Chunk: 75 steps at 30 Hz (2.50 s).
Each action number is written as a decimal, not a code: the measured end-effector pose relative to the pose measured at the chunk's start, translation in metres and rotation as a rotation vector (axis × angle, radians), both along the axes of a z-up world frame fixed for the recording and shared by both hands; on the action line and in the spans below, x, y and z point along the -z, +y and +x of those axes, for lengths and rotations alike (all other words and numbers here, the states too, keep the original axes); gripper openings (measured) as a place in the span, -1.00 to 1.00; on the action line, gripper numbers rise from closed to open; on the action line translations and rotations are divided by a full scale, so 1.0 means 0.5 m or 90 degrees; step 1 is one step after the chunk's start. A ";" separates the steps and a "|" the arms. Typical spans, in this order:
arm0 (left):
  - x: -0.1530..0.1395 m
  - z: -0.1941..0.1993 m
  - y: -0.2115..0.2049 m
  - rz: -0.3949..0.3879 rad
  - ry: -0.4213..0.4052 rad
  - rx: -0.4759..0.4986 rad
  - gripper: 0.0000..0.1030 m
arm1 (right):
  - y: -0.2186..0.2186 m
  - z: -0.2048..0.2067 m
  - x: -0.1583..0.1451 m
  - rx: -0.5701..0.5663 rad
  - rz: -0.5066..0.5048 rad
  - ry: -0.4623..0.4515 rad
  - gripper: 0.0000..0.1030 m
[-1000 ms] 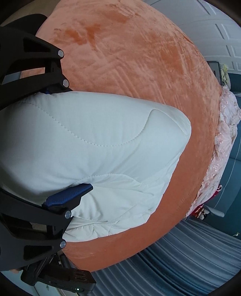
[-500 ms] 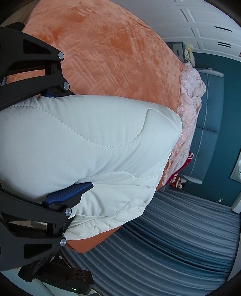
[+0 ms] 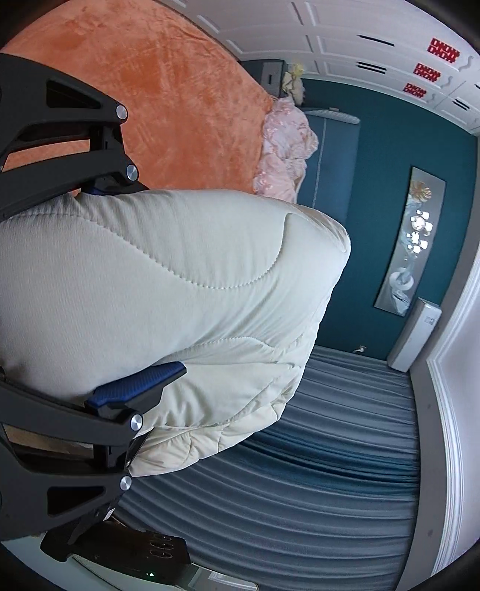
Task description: Fold large clothes
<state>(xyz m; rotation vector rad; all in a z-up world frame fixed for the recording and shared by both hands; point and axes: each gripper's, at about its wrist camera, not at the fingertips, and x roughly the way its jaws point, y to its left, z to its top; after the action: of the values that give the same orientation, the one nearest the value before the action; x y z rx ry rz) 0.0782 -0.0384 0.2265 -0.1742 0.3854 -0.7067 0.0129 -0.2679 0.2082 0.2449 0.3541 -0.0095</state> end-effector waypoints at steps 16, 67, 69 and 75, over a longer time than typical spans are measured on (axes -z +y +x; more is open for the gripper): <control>-0.057 0.106 0.153 -0.097 -0.082 -0.028 0.41 | 0.105 0.155 -0.122 -0.089 -0.063 -0.076 -0.45; 0.657 0.501 0.056 0.286 0.290 -0.272 0.83 | 0.149 0.546 0.644 0.021 -0.086 0.380 -0.77; 0.664 0.500 0.055 0.287 0.285 -0.274 0.85 | 0.159 0.542 0.650 0.027 -0.101 0.367 -0.76; 0.680 0.502 0.049 0.290 0.273 -0.285 0.90 | 0.162 0.540 0.664 0.032 -0.105 0.347 -0.75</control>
<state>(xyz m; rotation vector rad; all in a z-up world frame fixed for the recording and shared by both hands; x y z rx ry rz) 0.3291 -0.0136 -0.1133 0.0258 0.8738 -0.1218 0.2827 -0.1868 -0.1238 0.0836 0.8846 -0.1569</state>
